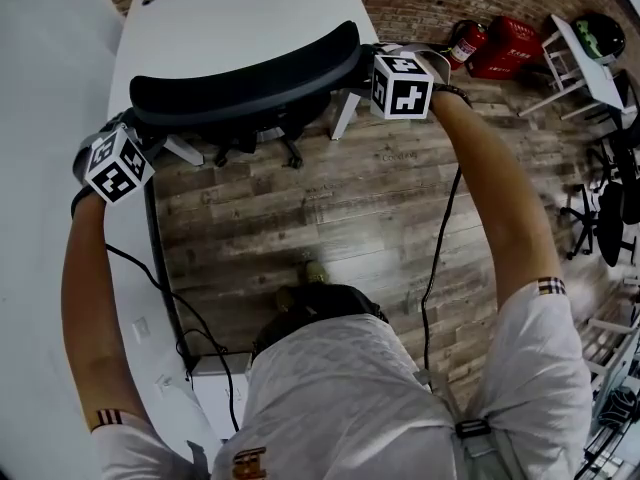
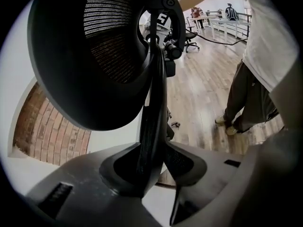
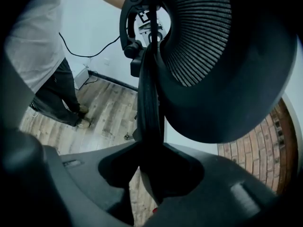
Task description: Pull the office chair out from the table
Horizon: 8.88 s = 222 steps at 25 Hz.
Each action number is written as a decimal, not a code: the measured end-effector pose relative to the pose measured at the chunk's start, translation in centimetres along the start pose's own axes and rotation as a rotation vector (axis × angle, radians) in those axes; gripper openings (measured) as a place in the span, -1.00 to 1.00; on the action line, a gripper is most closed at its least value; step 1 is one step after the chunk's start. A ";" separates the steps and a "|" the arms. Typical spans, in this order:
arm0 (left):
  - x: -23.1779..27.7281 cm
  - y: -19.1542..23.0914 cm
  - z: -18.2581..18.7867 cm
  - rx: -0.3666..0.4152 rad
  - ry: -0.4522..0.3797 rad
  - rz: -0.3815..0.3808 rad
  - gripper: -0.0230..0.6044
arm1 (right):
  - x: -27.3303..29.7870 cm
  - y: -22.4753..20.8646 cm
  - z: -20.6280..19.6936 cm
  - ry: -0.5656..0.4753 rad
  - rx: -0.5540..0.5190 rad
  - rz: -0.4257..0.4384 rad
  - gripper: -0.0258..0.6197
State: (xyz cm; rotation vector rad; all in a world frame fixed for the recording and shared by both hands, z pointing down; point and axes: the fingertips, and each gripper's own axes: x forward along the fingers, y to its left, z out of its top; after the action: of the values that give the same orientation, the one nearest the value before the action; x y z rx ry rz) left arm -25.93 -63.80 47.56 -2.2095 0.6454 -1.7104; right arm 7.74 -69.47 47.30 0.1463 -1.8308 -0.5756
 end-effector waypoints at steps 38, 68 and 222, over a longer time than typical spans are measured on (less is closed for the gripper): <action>-7.5 -11.5 -4.7 0.029 0.004 -0.052 -0.49 | -4.0 12.8 8.1 0.036 -0.017 -0.028 -0.56; -13.6 -23.5 -4.9 0.004 0.044 -0.065 -0.47 | -9.3 25.6 11.7 0.032 -0.028 -0.040 -0.58; -55.7 -68.5 20.8 -0.726 -1.204 0.129 -0.93 | -47.8 69.5 41.3 -1.087 0.694 -0.364 -0.92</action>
State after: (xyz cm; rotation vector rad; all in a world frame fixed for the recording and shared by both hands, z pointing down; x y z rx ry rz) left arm -4.95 22.09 27.55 -2.9392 1.0525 0.1720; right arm -1.49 22.03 28.32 0.7596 -3.0542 -0.2178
